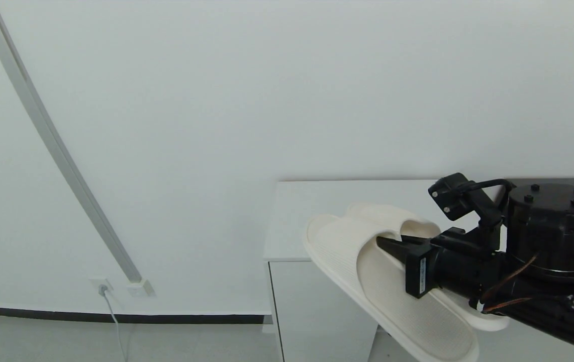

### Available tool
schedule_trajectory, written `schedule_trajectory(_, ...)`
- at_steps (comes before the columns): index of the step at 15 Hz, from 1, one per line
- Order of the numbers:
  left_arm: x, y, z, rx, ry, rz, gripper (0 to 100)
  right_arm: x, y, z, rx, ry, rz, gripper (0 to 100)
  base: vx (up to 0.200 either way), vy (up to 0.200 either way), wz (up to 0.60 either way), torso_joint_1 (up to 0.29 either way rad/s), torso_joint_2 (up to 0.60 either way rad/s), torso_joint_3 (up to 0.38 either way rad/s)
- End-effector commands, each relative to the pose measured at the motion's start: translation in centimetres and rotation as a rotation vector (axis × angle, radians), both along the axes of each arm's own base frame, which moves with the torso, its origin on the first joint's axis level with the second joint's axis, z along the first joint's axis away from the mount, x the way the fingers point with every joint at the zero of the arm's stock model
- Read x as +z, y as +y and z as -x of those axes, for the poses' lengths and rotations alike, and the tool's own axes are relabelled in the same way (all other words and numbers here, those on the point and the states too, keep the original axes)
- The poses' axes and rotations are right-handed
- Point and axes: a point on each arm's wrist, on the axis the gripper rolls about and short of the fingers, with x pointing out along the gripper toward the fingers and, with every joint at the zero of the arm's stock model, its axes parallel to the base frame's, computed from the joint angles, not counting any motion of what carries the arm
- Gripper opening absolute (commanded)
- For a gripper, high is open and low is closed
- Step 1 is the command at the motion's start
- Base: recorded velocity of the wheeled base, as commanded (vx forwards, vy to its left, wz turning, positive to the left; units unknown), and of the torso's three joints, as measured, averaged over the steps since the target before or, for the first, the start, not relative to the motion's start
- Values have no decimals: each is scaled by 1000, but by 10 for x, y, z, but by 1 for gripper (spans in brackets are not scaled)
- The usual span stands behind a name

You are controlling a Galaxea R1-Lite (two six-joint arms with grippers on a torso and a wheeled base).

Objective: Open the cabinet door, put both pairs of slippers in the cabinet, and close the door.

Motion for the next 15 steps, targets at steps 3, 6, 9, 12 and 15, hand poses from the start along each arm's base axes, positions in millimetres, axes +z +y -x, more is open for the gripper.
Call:
schedule_trajectory(3,0,0,0,1,1,1,0,-3,1,-1,-1,8,8,0,-67,0,0,1,-2,-1)
schedule_trajectory(6,0,0,0,1,-1,1,0,-8,-1,1,3,12,32,0,0,0,0,0,0,0)
schedule_trajectory(9,0,0,0,1,1,1,0,-10,1,3,15,10,44,0,0,0,0,0,0,0)
schedule_trajectory(12,0,0,0,1,1,1,0,-8,1,3,15,4,39,0,0,0,0,0,0,0)
schedule_trajectory(15,0,0,0,1,-1,1,0,-10,1,2,15,10,44,0,0,-67,0,-1,1,2)
